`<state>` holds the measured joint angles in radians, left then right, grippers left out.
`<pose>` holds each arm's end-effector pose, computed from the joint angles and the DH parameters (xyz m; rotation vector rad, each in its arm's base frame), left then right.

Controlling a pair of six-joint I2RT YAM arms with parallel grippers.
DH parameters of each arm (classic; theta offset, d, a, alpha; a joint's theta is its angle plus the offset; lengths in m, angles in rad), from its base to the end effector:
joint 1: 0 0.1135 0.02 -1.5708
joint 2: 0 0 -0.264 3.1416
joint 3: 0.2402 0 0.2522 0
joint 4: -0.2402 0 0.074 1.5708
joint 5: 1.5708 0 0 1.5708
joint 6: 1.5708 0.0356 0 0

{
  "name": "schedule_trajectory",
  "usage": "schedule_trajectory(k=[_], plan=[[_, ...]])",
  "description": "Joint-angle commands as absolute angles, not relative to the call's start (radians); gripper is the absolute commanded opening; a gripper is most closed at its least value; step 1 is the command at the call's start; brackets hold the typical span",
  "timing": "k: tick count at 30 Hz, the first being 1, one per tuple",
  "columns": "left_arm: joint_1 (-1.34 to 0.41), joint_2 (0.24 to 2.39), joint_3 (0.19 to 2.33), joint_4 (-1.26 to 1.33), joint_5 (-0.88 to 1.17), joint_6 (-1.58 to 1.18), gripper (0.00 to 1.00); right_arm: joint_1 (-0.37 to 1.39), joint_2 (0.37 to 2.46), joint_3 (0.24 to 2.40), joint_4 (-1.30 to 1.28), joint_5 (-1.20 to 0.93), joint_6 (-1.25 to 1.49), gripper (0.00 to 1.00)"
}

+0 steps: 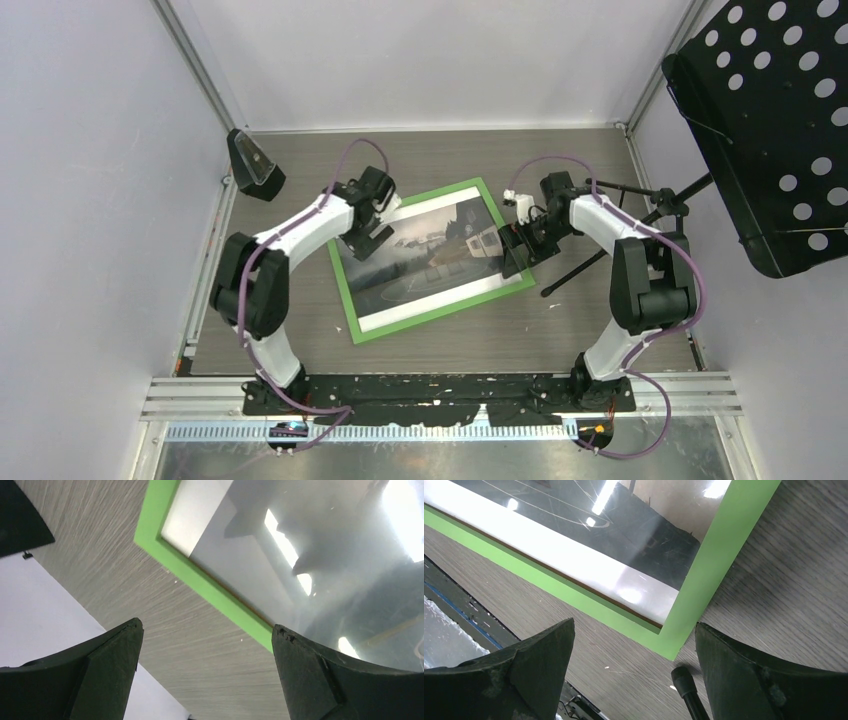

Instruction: Put the photo into the frame

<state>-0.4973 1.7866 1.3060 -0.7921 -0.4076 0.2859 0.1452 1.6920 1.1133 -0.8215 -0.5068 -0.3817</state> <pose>0.3168 -0.1559 0.2094 0.9736 2.5820 0.5231 0.3019 0.0616 0.1882 -0.7982 2.7185 0.6998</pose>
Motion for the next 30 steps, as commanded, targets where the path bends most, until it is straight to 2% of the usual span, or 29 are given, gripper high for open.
schedule_trajectory(k=[1,8,13,30], plan=[[-0.414,1.675,1.279,-0.846,-0.291,0.208,1.0,0.151,1.648,1.156,-0.793,-0.508,-0.353,0.96],[-0.17,1.682,1.26,-0.889,0.113,0.065,0.99,0.15,1.674,1.201,-0.777,-0.508,-0.334,0.96],[-0.106,1.74,1.227,-0.9,0.326,0.006,1.0,0.151,1.699,1.217,-0.749,-0.522,-0.316,0.96],[-0.052,1.863,1.235,-0.859,0.544,-0.081,0.99,0.151,1.832,1.26,-0.7,-0.505,-0.264,0.96]])
